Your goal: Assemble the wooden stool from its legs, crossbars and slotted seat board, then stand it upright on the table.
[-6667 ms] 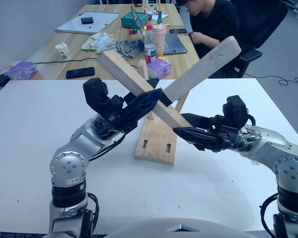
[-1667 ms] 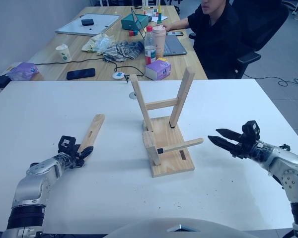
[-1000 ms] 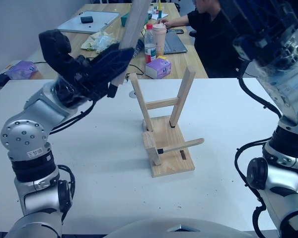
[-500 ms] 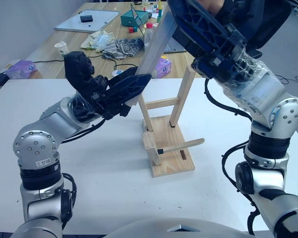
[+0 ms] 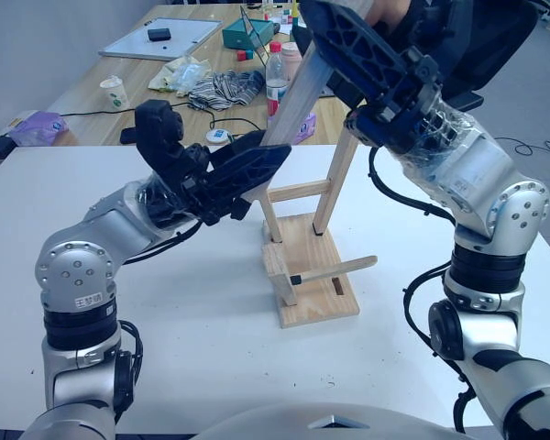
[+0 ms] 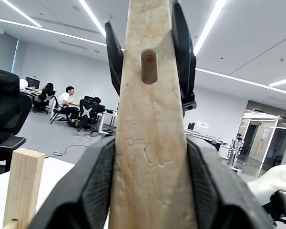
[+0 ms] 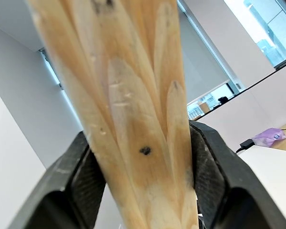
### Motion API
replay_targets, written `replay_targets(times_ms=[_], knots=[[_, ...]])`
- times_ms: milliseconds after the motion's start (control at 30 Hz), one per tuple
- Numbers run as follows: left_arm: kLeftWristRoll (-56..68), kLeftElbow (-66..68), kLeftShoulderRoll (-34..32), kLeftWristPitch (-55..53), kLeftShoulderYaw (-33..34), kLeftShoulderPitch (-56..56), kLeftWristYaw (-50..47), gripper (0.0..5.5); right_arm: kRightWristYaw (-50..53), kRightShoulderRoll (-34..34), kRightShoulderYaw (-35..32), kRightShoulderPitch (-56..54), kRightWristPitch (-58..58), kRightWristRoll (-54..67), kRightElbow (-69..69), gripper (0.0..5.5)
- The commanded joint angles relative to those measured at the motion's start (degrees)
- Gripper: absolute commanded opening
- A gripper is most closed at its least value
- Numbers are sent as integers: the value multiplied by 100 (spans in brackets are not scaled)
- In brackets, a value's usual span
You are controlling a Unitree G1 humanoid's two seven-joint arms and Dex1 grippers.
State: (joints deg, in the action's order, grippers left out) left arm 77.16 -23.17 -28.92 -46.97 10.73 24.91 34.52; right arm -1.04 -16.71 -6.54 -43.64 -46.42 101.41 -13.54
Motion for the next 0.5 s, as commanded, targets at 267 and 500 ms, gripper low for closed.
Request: replay_targets(times_ms=[267, 500], knots=[[-264, 209, -725, -248, 382, -538, 243, 410, -992, -401, -189, 75, 244, -1740, -110, 206], [-1107, -70, -1284, -31, 126, -1547, 1320, 488, -1386, -619, -616, -143, 338, -2387, 456, 205]])
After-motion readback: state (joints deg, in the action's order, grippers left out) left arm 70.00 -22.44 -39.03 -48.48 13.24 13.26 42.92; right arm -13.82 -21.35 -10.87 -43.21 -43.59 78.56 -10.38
